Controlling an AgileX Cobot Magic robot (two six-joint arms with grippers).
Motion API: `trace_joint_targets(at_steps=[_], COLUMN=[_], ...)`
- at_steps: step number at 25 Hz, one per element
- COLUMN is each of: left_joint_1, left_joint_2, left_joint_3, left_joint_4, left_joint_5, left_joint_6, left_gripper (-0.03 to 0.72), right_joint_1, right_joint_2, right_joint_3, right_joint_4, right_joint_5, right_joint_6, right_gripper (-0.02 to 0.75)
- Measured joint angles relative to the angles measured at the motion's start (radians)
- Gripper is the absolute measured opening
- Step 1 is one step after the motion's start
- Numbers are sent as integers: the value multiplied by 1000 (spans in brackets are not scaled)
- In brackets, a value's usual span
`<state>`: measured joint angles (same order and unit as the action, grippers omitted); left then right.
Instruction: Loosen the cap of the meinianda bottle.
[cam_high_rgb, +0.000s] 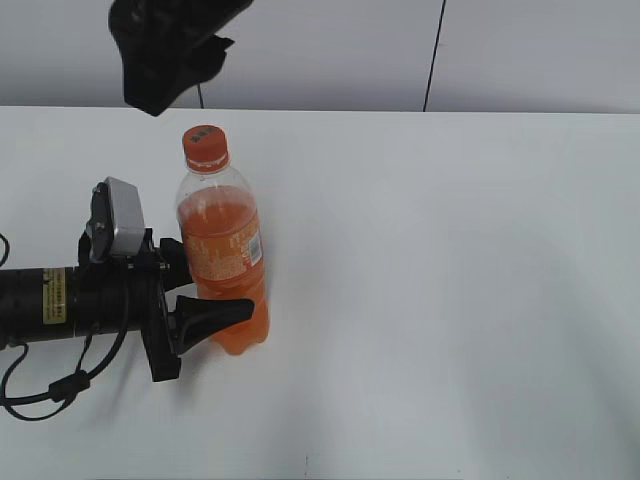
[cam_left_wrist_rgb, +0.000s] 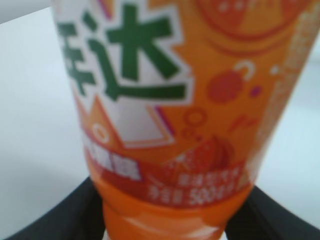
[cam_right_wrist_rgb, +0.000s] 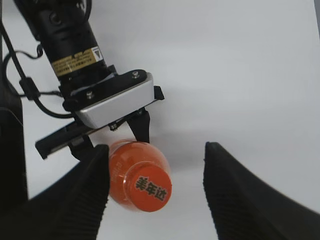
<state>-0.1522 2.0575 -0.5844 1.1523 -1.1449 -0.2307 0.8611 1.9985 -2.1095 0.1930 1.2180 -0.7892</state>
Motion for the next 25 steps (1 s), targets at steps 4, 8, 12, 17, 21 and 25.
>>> trace_joint_targets(at_steps=[4,8,12,17,21,25], left_joint_1=[0,0,0,0,0,0], left_joint_2=[0,0,0,0,0,0], left_joint_3=[0,0,0,0,0,0], left_joint_4=[1,1,1,1,1,1], left_joint_5=[0,0,0,0,0,0], left_joint_6=[0,0,0,0,0,0], left_gripper=[400,400,400,400,400,400], right_joint_1=[0,0,2,3,3,3], right_joint_2=[-5,-5,-5,-5,-5,2], right_joint_3=[-8,-8,4,72,81,83], right_joint_4=[-39,-102,-107,-107,-107,-107], right_joint_5=[0,1,1,1,2,2], right_joint_6=[461,918,1040,1057,1059,1059], right_gripper=[464,470,470,470,470,470])
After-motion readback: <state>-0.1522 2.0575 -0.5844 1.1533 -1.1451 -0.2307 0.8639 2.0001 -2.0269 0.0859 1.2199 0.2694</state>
